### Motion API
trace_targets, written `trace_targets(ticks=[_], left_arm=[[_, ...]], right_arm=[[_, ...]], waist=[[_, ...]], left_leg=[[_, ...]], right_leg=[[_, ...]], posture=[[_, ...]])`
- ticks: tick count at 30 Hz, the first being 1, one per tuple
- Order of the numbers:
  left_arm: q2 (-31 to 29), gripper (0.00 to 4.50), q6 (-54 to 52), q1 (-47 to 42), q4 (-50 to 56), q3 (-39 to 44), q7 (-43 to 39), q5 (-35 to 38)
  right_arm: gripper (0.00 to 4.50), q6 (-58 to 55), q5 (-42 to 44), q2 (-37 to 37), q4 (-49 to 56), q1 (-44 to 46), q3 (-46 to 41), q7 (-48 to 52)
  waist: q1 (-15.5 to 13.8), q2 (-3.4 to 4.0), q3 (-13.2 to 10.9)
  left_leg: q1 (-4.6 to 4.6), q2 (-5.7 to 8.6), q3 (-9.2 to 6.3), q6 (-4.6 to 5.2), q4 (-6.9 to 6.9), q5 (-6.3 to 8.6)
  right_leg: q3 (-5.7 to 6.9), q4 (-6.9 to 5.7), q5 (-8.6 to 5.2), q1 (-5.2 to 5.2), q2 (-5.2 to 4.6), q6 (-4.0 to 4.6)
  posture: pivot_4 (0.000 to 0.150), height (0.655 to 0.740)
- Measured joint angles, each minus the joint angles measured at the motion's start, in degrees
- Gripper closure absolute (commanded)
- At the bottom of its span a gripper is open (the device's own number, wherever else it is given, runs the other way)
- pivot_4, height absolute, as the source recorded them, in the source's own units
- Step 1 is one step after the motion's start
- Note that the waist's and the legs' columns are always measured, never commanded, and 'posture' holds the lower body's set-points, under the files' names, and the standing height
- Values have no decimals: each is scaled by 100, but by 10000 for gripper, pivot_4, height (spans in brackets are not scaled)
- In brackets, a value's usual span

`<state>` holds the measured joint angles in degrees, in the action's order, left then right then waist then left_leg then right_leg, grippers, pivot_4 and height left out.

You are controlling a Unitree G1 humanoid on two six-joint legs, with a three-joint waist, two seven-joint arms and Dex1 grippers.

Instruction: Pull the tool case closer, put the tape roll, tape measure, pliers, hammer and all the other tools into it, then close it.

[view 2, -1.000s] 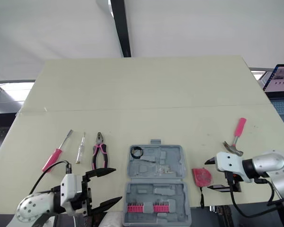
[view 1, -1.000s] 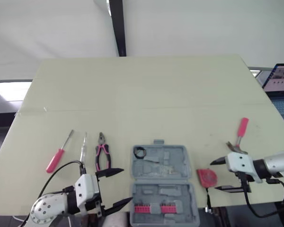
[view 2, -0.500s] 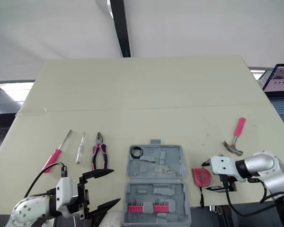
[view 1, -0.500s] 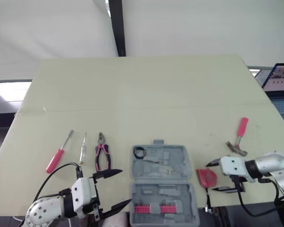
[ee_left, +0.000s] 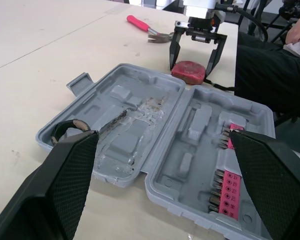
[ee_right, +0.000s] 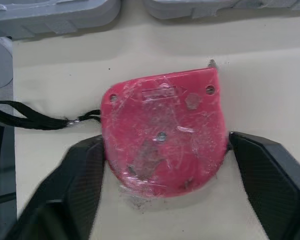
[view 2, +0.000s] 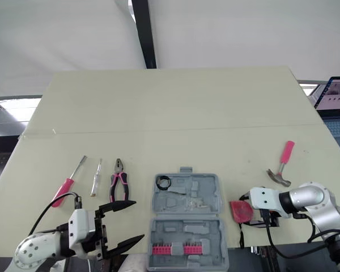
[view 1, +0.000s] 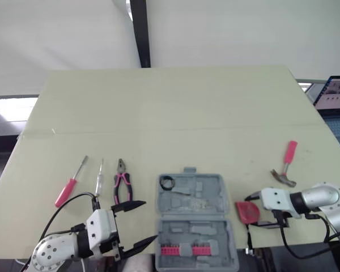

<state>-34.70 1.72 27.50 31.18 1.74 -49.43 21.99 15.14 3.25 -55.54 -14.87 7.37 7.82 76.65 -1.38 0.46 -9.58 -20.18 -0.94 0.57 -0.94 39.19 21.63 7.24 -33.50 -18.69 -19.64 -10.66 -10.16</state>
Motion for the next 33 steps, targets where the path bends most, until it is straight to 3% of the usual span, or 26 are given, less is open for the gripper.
trace_targets(ticks=[8,15,22,27,33], left_arm=[[-1,0,-25,-61,0,0,3,-2],[-8,0,-52,-175,-11,62,125,-24],[-53,0,-240,-335,-50,198,190,-19],[-28,0,-284,-353,-61,238,234,-17],[30,0,-220,-365,-150,241,246,-61]], right_arm=[[15328,-129,11,-13,79,-31,-12,-38],[15328,-2189,111,-760,1577,489,-45,165],[15328,-5080,-576,-695,3062,2229,1170,355],[15328,-6105,-959,-169,3343,3149,2075,375],[15328,-6620,-1284,306,3476,3527,2878,292]], waist=[[0,0,0],[6,18,-7],[4,19,-8],[11,18,-8],[17,18,-8]], left_leg=[[0,0,0,0,0,0],[-2,-2,-1,-1,-2,0],[-11,-2,-4,-3,-1,1],[-15,0,-6,-4,0,2],[-20,0,-4,-5,0,1]], right_leg=[[0,0,0,0,0,0],[0,0,0,-3,1,0],[-1,-2,0,-16,1,1],[-1,-3,0,-21,1,1],[-2,-8,0,-30,1,1]], posture=[[1500,7400],[1500,7400],[1500,7400],[1500,7400],[1500,7400]])
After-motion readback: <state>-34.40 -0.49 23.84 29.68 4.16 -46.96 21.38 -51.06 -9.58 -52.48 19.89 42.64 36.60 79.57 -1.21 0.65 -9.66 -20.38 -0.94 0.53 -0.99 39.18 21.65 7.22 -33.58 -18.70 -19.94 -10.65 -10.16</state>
